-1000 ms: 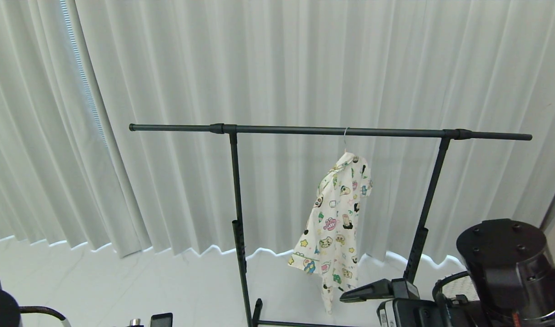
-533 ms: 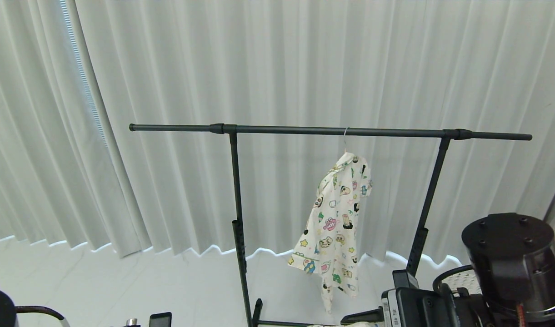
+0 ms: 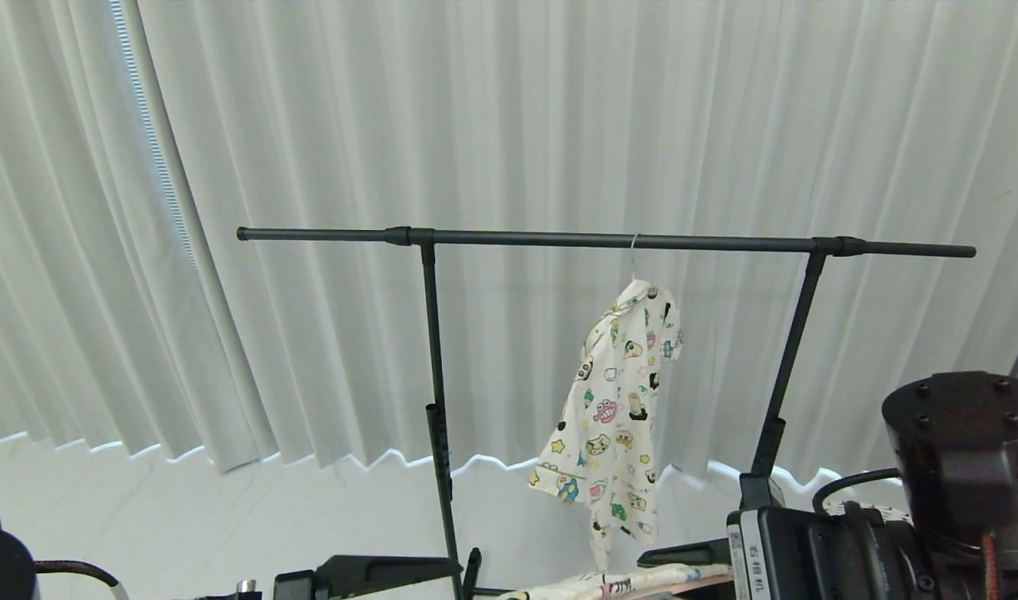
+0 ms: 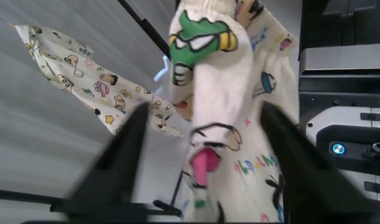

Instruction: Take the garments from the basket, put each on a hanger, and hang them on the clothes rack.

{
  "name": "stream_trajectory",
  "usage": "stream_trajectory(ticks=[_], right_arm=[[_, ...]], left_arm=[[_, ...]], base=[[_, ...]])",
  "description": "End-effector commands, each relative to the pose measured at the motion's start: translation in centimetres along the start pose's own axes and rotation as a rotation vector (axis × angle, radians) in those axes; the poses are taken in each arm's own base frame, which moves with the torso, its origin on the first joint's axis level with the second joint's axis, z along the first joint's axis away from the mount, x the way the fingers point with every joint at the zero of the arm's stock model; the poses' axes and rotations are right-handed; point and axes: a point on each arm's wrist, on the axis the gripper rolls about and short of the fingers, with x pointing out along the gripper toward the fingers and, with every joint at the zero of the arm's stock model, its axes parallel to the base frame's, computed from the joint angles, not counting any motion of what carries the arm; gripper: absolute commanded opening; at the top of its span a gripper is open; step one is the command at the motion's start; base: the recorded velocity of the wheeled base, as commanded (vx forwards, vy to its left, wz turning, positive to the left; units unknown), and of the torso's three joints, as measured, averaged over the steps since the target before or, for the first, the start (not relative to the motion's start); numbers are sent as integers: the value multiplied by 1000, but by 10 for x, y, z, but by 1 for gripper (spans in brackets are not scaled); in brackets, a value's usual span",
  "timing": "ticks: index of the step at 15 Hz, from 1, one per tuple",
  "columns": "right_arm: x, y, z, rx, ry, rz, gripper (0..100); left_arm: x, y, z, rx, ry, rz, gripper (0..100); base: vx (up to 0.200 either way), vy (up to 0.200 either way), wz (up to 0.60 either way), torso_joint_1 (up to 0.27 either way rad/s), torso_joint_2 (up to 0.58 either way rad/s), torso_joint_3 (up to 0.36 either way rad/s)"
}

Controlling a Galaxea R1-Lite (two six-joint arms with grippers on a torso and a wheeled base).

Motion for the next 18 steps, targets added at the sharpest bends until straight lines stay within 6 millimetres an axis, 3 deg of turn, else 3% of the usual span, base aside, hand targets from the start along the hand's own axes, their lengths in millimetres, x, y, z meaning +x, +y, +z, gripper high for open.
stream_trajectory(ticks=[1,4,6,8,12,18], right_arm=[[-11,-7,0,2,-13,-49,0],[-33,-21,-10,56,18,-143,0],[-49,-25,-13,79,22,-175,0],[-61,-24,-15,96,33,-194,0],[-64,-24,-12,89,16,-199,0],[-65,-26,-6,81,-36,-163,0]], left_arm=[[0,2,0,-9,4,11,100],[-4,12,-6,-44,27,81,100],[-10,24,-22,-103,95,180,100],[-18,23,-42,-150,161,232,100],[-33,18,-84,-287,322,342,100],[-26,18,-89,-441,339,331,100]], base=[[0,0,0,0,0,0],[0,0,0,0,0,0],[0,0,0,0,0,0],[0,0,0,0,0,0],[0,0,0,0,0,0],[0,0,0,0,0,0]])
